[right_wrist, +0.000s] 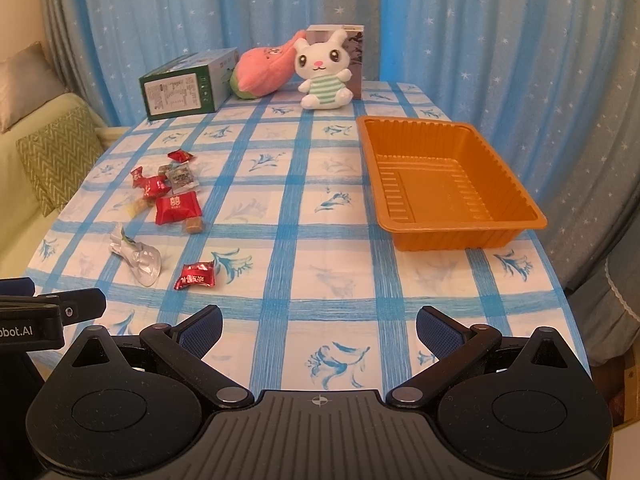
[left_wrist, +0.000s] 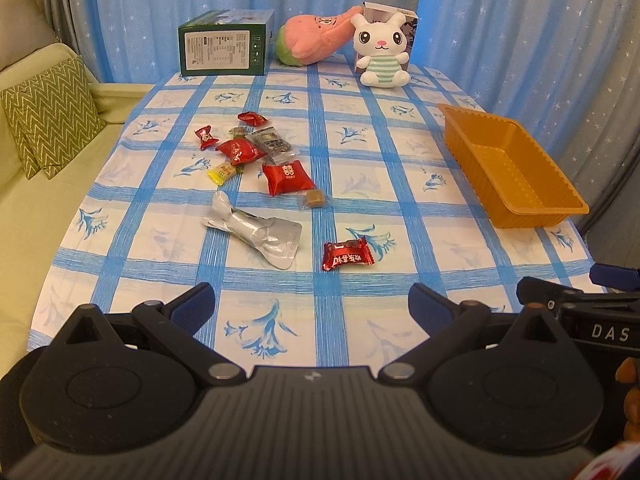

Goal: Organize snacks
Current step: 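Grasp the green snack bag with the left tool while the right tool grasps a red candy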

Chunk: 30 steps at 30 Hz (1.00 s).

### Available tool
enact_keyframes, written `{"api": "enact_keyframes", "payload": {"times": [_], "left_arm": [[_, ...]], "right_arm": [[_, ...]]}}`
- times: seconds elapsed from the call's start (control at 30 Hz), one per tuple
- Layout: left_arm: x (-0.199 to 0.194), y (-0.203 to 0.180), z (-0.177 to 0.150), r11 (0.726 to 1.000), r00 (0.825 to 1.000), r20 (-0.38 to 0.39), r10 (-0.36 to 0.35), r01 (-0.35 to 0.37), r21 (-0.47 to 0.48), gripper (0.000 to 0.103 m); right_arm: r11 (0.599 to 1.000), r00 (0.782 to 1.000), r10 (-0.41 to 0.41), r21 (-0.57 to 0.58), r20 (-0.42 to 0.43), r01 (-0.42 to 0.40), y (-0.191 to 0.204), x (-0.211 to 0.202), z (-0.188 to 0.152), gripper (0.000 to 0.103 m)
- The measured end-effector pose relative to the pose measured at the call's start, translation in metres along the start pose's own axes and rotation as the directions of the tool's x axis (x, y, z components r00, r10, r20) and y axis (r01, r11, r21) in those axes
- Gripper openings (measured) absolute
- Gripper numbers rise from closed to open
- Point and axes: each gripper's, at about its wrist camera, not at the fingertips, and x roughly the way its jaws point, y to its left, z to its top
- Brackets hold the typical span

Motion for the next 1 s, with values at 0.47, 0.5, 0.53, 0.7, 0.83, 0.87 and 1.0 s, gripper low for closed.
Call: {"api": "enact_keyframes", "payload": {"times": [0.47,0.5,0.53,0.7,0.83,0.87,1.0], "left_arm": [[0.038,0.061,0.021,0.991,0.997,-0.048,0.056,-0.061,-0.119,0.092],[0.042,0.064,0.024,0.99,0.997,-0.052,0.059,-0.065,-0.125,0.091],[0.047,0.068,0.026,0.989,0.996,-0.057,0.062,-0.069,-0.134,0.091],[0.071,0.084,0.037,0.983,0.995,-0.079,0.06,-0.072,-0.166,0.089],[0.086,0.091,0.044,0.98,0.995,-0.087,0.051,-0.067,-0.187,0.088],[0.089,0.093,0.046,0.98,0.995,-0.089,0.047,-0.063,-0.191,0.088],[0.099,0.096,0.049,0.978,0.995,-0.094,0.033,-0.052,-0.203,0.088]], "right_arm": [[0.932,0.988,0.155,-0.332,0.001,-0.146,0.042,0.061,0.013,0.101],[0.918,0.985,0.172,-0.362,-0.009,-0.163,0.046,0.069,0.015,0.093],[0.902,0.981,0.19,-0.389,-0.028,-0.186,0.05,0.078,0.017,0.085],[0.808,0.966,0.239,-0.532,-0.094,-0.252,0.069,0.118,0.019,0.076],[0.711,0.951,0.276,-0.637,-0.138,-0.298,0.084,0.146,0.016,0.066],[0.688,0.947,0.287,-0.656,-0.147,-0.31,0.088,0.153,0.015,0.064],[0.608,0.936,0.296,-0.719,-0.188,-0.337,0.1,0.175,0.014,0.053]]}}
